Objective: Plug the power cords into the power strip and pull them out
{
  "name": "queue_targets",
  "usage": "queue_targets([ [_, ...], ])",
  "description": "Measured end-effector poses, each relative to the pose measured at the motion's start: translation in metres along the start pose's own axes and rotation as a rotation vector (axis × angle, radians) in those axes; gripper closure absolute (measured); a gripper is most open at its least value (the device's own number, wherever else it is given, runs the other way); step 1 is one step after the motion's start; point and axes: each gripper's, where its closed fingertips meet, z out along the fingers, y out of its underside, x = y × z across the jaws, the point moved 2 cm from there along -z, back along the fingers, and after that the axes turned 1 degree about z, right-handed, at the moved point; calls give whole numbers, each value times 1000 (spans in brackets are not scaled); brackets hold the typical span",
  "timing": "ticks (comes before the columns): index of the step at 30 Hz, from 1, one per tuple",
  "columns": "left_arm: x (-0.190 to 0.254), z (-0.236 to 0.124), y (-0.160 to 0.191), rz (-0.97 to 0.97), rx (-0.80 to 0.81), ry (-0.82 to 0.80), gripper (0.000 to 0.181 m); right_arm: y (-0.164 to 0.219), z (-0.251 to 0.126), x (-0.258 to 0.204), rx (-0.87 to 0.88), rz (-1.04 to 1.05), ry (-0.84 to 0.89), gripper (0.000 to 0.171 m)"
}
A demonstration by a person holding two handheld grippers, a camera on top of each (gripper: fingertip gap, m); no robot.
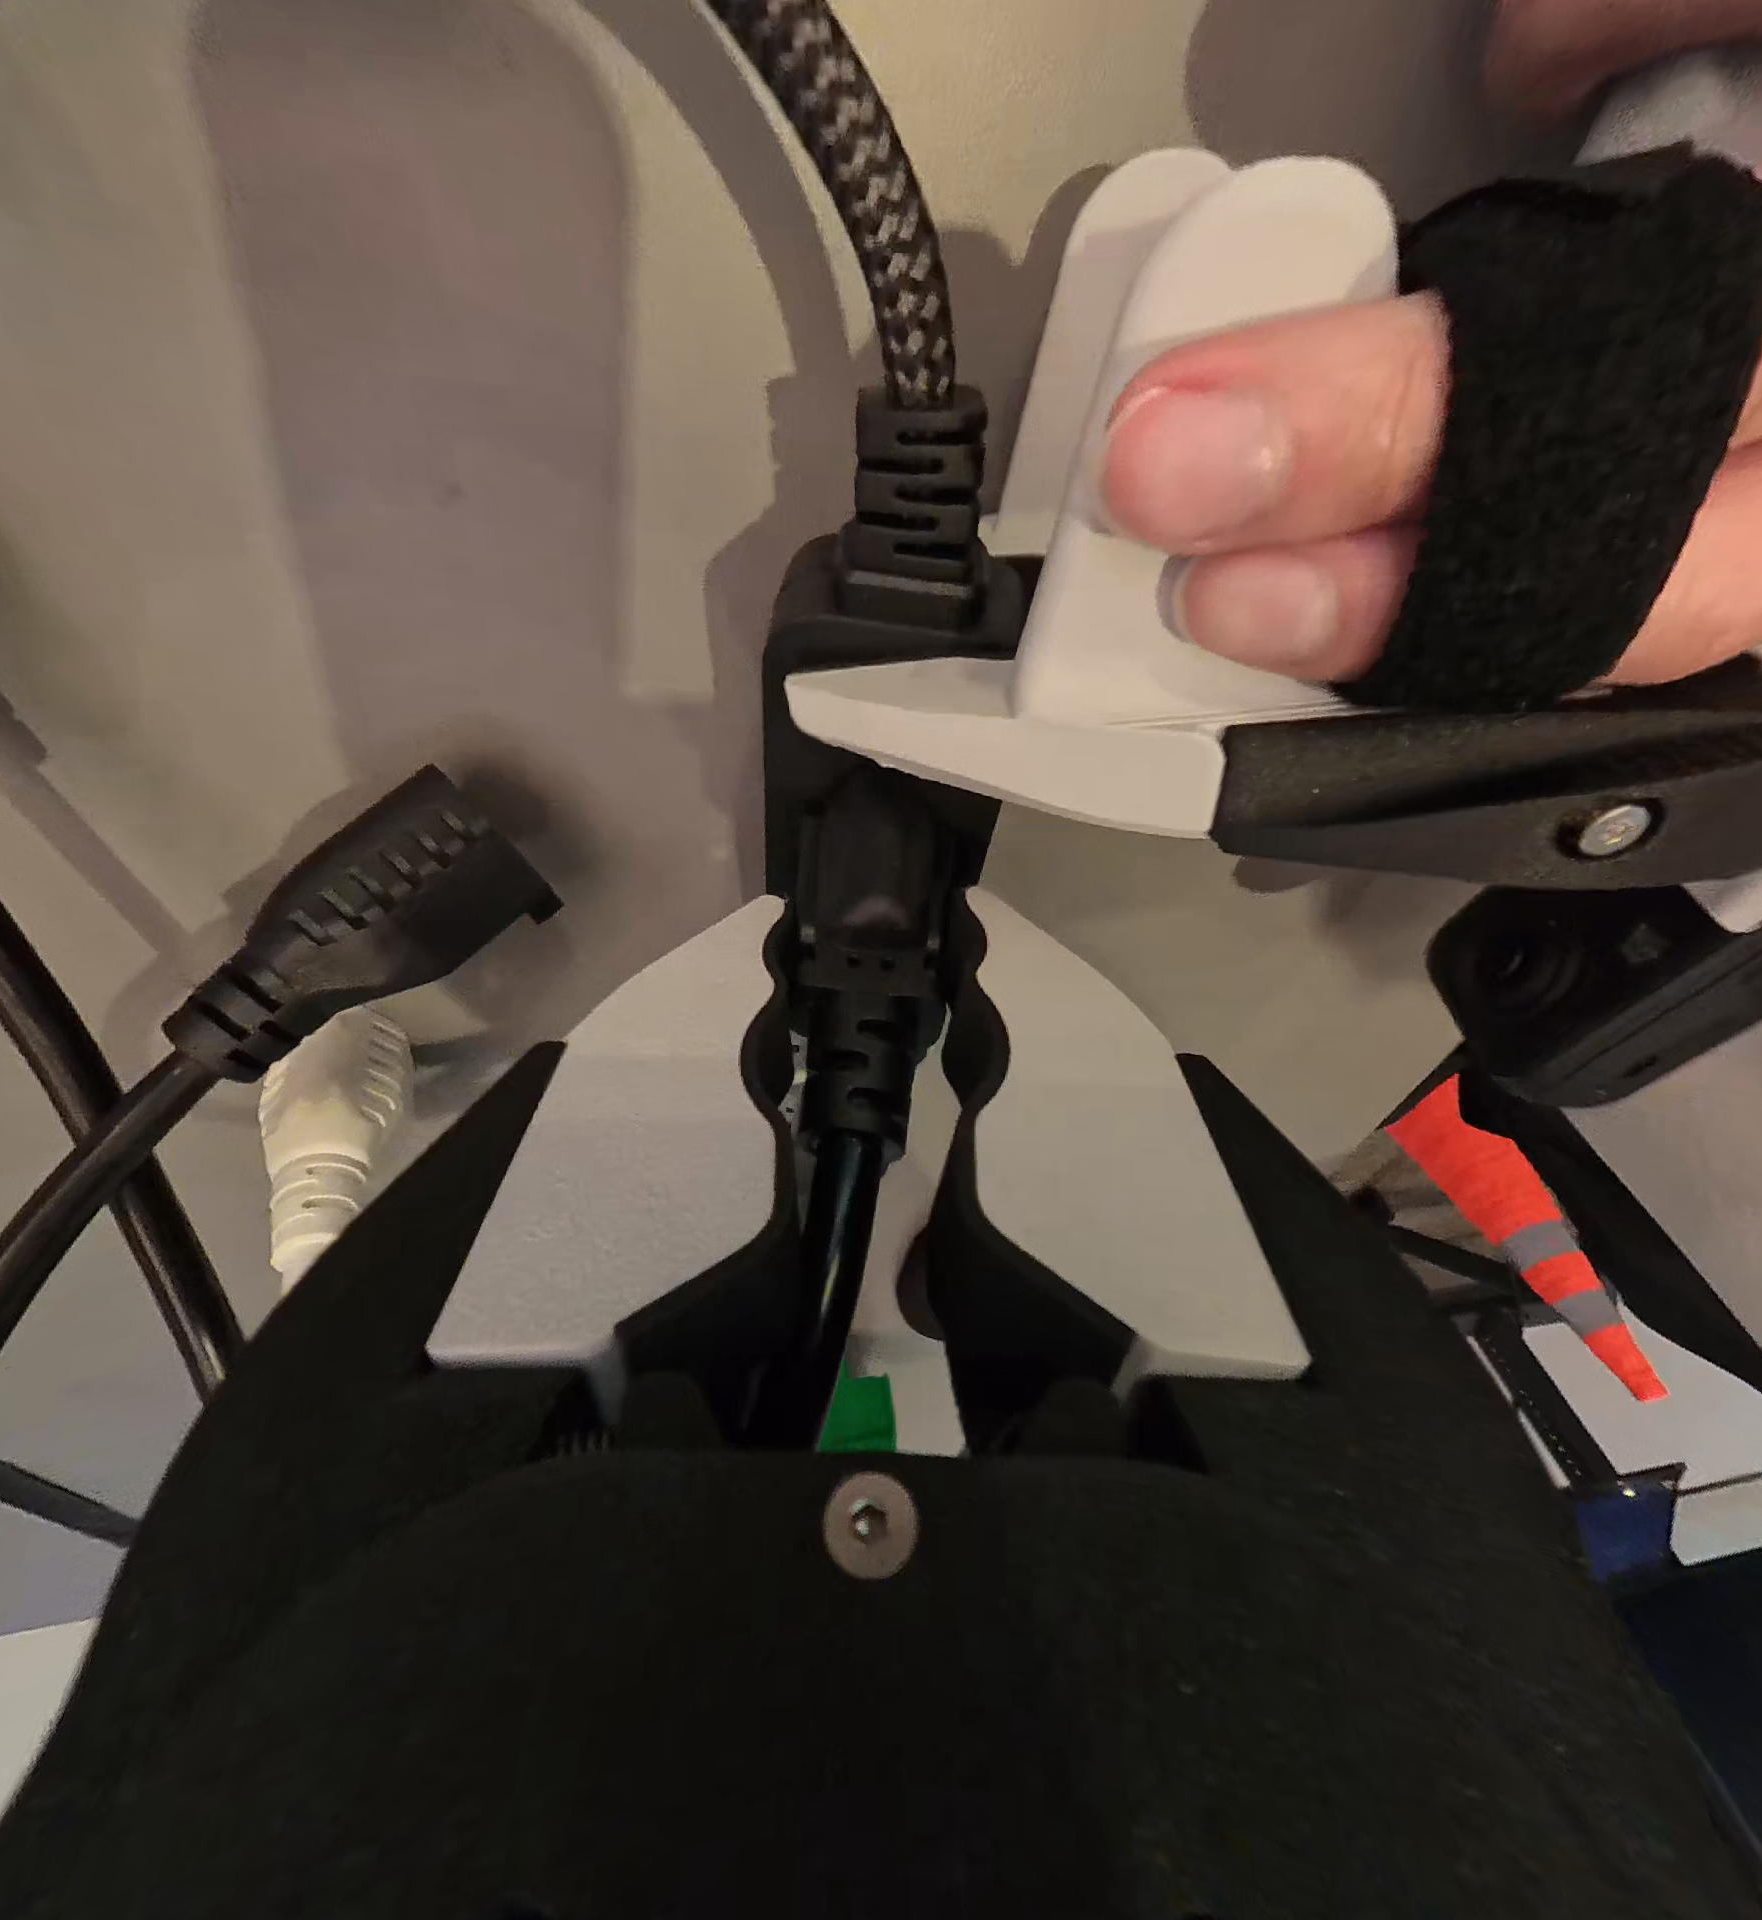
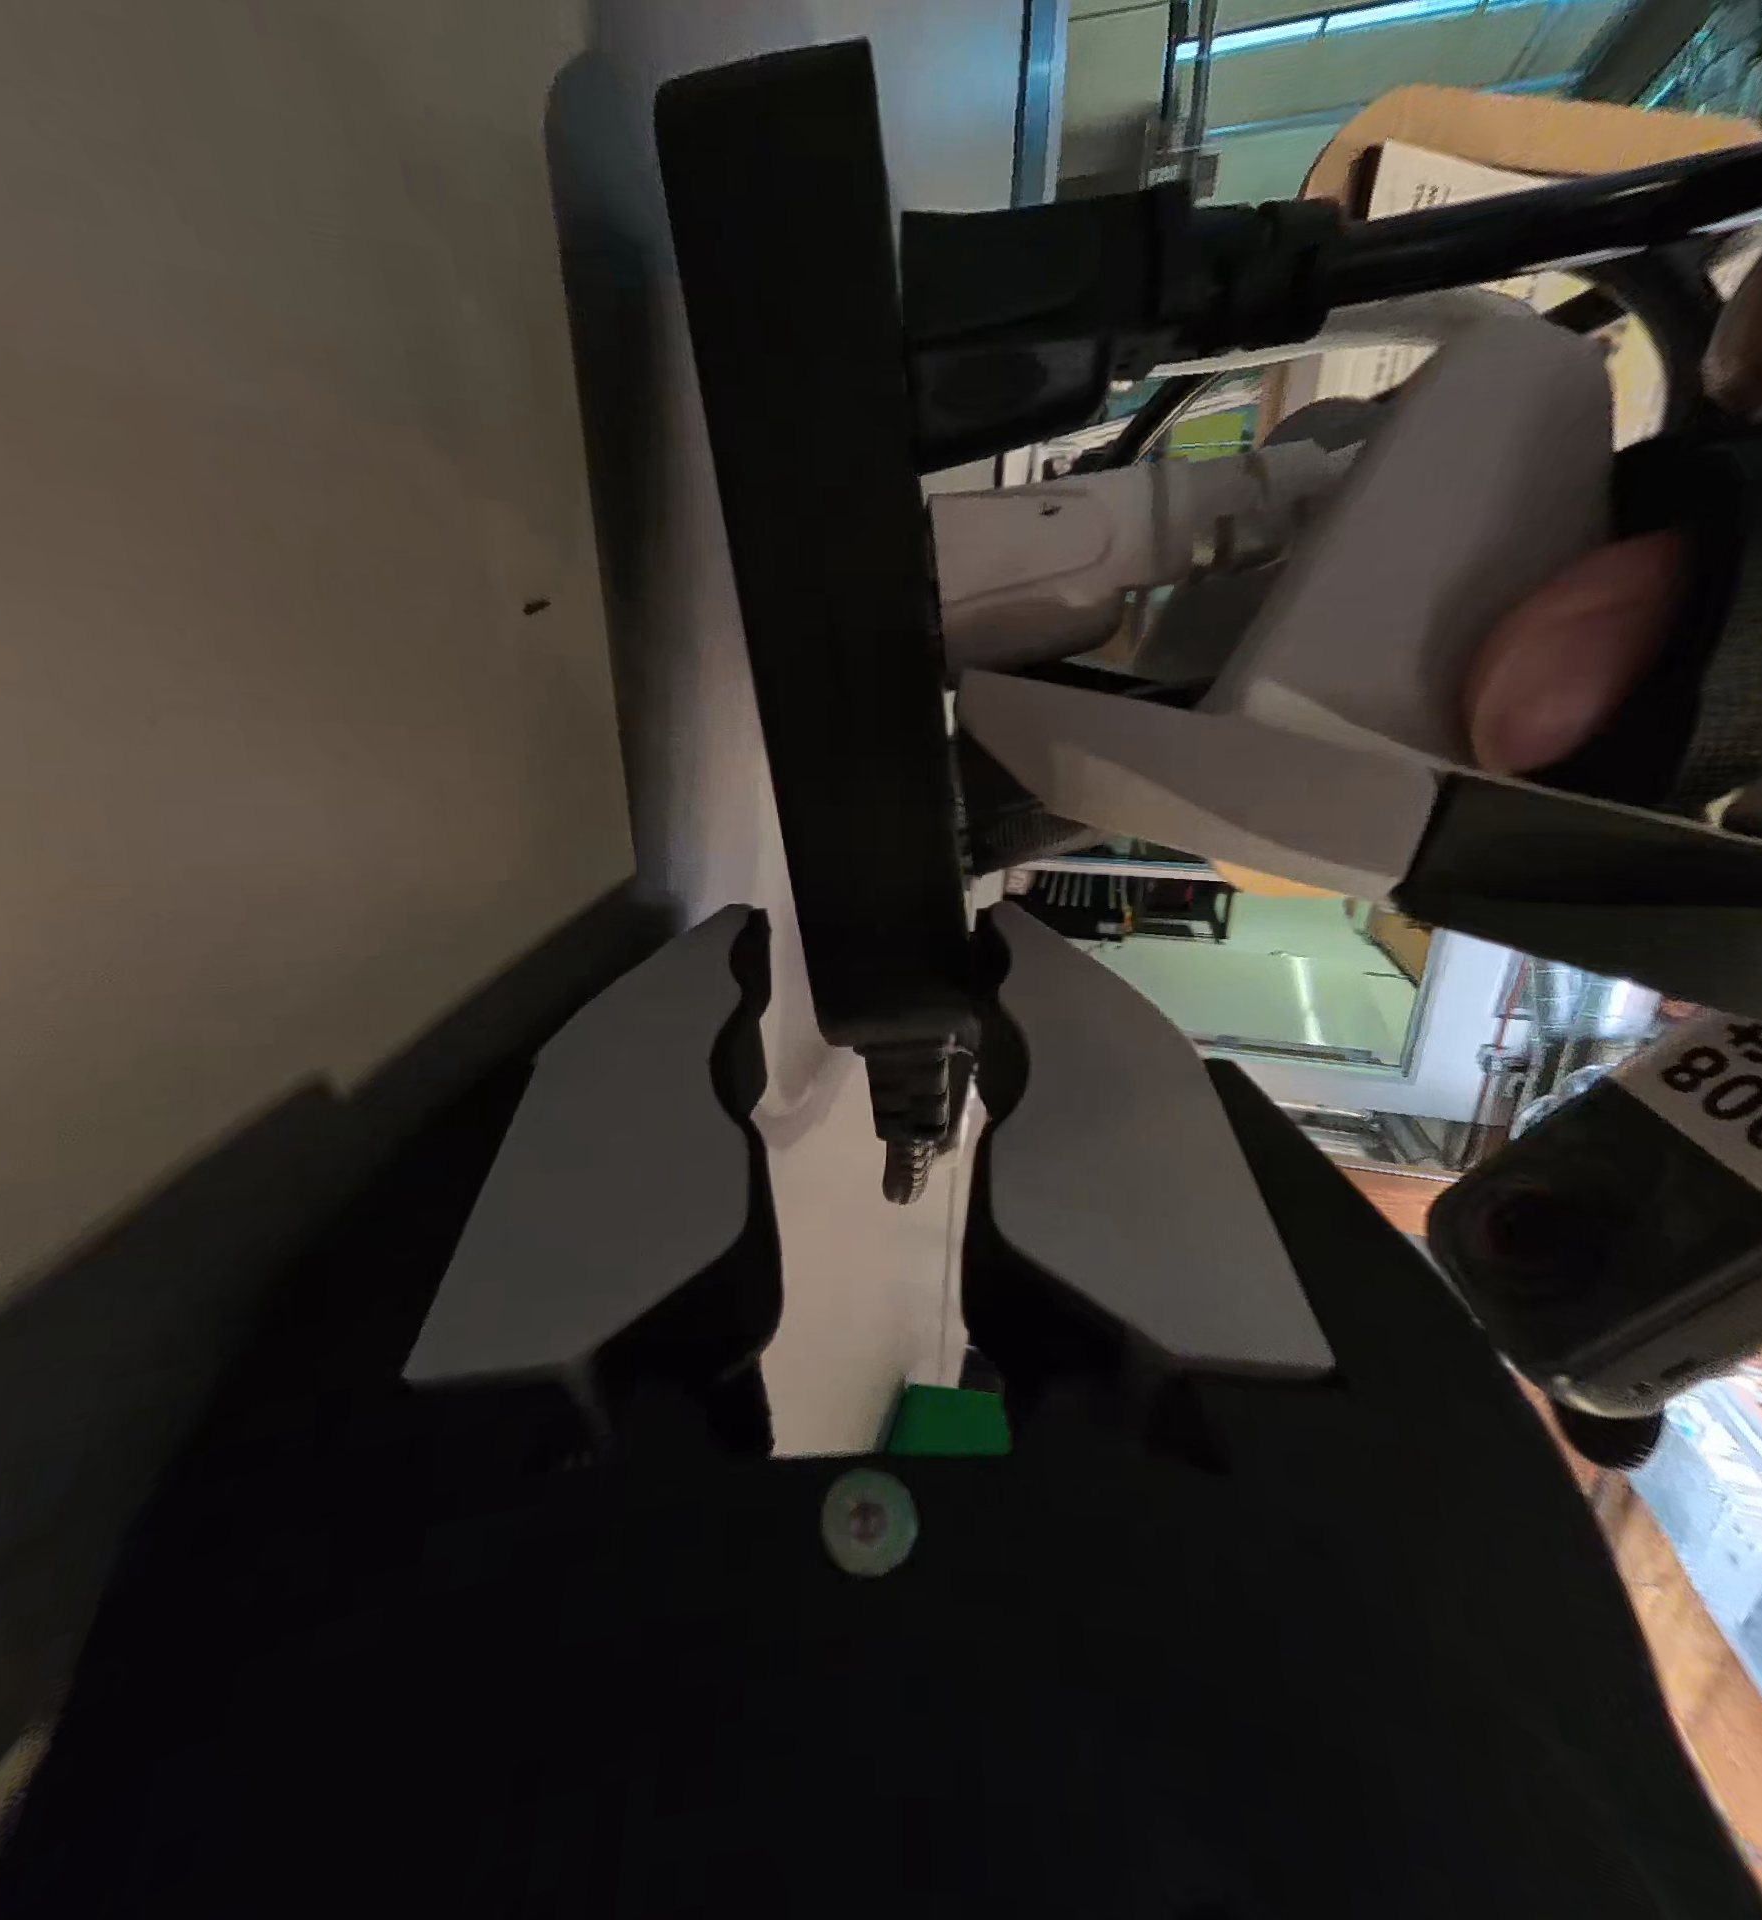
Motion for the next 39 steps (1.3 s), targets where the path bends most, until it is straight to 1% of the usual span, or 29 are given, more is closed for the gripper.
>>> queue_targets([
  [1, -1, 0, 0, -5, 2, 2, 156, 0, 1, 1, -12, -17, 15, 134],
  [3, 0, 3, 0, -7, -6, 6, 156, 0, 2, 1, -22, -32, 26, 142],
  [8, -1, 7, -3, -16, 21, 3, 156, 1, 4, -4, -43, -46, -5, 143],
  [12, -2, 6, -3, -29, 57, 3, 156, 0, 5, -2, -45, -69, 13, 143],
  [20, -3, 8, -2, -9, 82, -11, 156, -1, 7, -3, -41, -91, -13, 143],
  [25, -3, 8, -1, -12, 54, 4, 156, -4, 8, -6, -14, -66, -46, 143],
  [27, -5, 8, -1, -19, 35, 14, 156, -4, 9, -5, -9, -85, -75, 143],
  [30, -7, 8, 1, -52, 5, 71, 156, -5, 10, -5, -54, -139, -103, 143],
  [32, -8, 8, 3, -34, -12, 75, 156, -7, 10, -6, -64, -172, -131, 143],
  [39, -6, 9, 10, -22, -63, 135, 156, -13, 8, -8, -59, -181, -171, 143],
])
